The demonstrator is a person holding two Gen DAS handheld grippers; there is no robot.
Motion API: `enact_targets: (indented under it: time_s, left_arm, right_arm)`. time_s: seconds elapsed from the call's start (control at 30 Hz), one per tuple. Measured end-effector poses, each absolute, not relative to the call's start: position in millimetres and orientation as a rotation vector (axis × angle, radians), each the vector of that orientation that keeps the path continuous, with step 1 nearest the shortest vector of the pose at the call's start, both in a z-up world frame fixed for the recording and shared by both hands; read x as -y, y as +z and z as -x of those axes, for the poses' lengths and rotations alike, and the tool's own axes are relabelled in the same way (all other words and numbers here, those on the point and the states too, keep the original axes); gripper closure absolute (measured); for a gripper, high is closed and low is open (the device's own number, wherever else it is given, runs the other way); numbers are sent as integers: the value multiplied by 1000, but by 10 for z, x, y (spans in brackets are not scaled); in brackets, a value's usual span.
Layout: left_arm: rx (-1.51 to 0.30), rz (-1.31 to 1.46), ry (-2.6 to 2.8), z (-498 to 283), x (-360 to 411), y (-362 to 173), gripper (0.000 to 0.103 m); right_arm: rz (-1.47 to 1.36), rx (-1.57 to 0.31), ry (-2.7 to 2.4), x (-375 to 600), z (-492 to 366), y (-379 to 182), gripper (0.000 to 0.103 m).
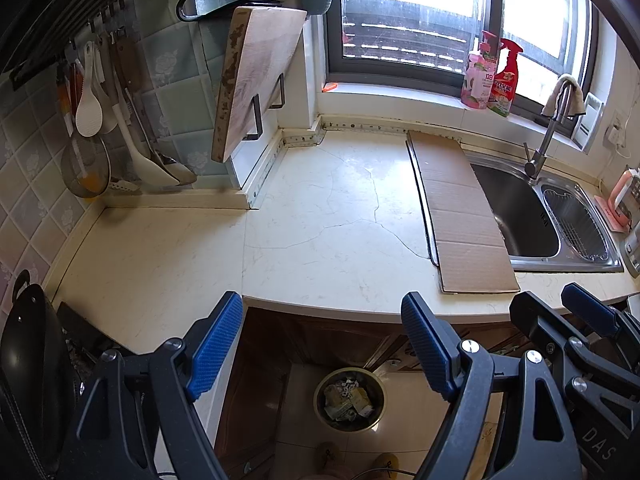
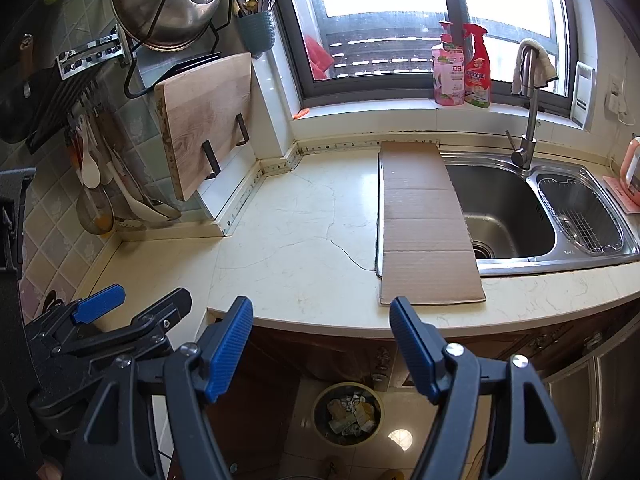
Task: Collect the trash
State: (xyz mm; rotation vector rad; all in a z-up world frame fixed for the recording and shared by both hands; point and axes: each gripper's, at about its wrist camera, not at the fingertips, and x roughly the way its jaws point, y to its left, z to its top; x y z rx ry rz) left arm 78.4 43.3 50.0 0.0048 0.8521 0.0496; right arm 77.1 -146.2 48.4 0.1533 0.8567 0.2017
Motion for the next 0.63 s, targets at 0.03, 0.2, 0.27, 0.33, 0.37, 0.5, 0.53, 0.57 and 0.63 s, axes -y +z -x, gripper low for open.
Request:
enact_targets:
  time_s: [0.03, 0.2, 0.27, 0.33, 0.37, 0.5, 0.53, 0.57, 0.63]
  left_arm:
    - [-852, -5, 50, -806, -409, 503, 23]
    - [-854, -4, 46, -767, -438, 498, 24]
    - [-857, -5, 43, -785, -459, 498, 24]
    - [-858, -9, 39, -800, -462, 498, 24]
    - [-859, -9, 39, -803, -460, 498, 24]
    - [-861, -9, 37, -793, -482, 497, 24]
    - [-862, -12, 34, -819, -484, 495, 24]
    - [-863, -12, 34, -821, -497, 493, 24]
    - [-868, -16, 29, -886, -467, 474, 24]
  right_arm:
    - [-153, -857, 202, 1463, -772, 484, 31]
    - [-152, -858, 203, 1469, -770, 479, 31]
    - [-151, -859, 201, 1466, -769, 479, 31]
    - [-152, -858, 200, 1462, -769, 477, 31]
    - [-152, -858, 200, 1470, -761, 474, 31]
    - [-153, -859, 197, 1451, -768, 477, 31]
    - [-153, -860, 196, 1460, -762, 473, 31]
    - [-153, -860, 195, 1458, -760, 473, 31]
    - [-153, -862, 192, 1475, -738, 458, 31]
